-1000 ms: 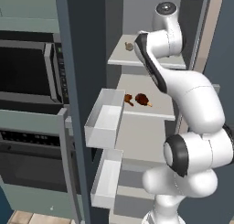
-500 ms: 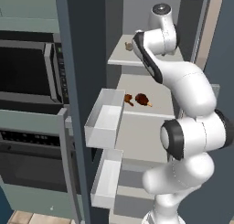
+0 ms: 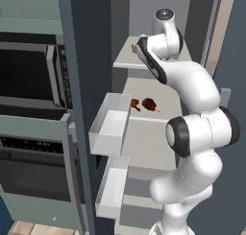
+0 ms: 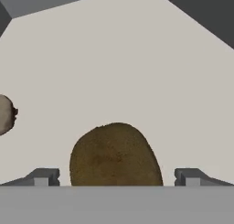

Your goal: Take the kiwi and garlic from the highest rack and move them to the second highest rack where the steak and chicken drumstick are located, to maximize freezer space. Close the freezer door after rearranging.

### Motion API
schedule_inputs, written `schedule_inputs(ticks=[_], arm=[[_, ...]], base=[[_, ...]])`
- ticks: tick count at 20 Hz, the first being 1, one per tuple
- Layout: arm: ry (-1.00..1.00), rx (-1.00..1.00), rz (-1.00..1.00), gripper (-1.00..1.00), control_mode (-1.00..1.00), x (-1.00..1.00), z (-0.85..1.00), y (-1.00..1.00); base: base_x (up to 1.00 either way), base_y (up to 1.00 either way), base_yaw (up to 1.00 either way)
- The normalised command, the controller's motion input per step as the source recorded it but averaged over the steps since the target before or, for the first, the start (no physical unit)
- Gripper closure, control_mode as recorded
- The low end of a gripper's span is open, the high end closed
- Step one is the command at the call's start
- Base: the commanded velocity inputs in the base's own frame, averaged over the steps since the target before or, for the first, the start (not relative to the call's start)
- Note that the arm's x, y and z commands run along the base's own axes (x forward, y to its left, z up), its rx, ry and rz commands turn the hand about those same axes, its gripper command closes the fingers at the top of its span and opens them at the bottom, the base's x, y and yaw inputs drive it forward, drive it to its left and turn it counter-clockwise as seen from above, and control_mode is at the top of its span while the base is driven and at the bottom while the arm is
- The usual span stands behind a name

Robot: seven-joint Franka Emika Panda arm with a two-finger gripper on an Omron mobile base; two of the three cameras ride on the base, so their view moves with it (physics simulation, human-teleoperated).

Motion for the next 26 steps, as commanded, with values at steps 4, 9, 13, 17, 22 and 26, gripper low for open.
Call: schedule_inputs(ticks=[4, 9, 13, 17, 22, 26], arm=[[0.0, 0.02, 0.03, -1.0, -1.0, 0.25, -0.15, -0.05], [0.0, 0.0, 0.04, 1.0, -1.0, 0.13, -0.23, -0.03], [0.0, 0.0, 0.05, 1.0, -1.0, 0.02, -0.28, -0.01], [-0.13, 0.0, 0.04, 1.0, -1.0, -0.12, -0.27, 0.0], [-0.21, 0.0, 0.0, 1.0, -1.0, -0.85, -0.15, 0.22], [-0.02, 0.0, 0.0, 1.0, -1.0, -1.0, -0.02, 0.32]], base=[[0.0, 0.0, 0.0], [0.0, 0.0, 0.0], [0.0, 0.0, 0.0], [0.0, 0.0, 0.0], [0.0, 0.0, 0.0], [0.0, 0.0, 0.0]])
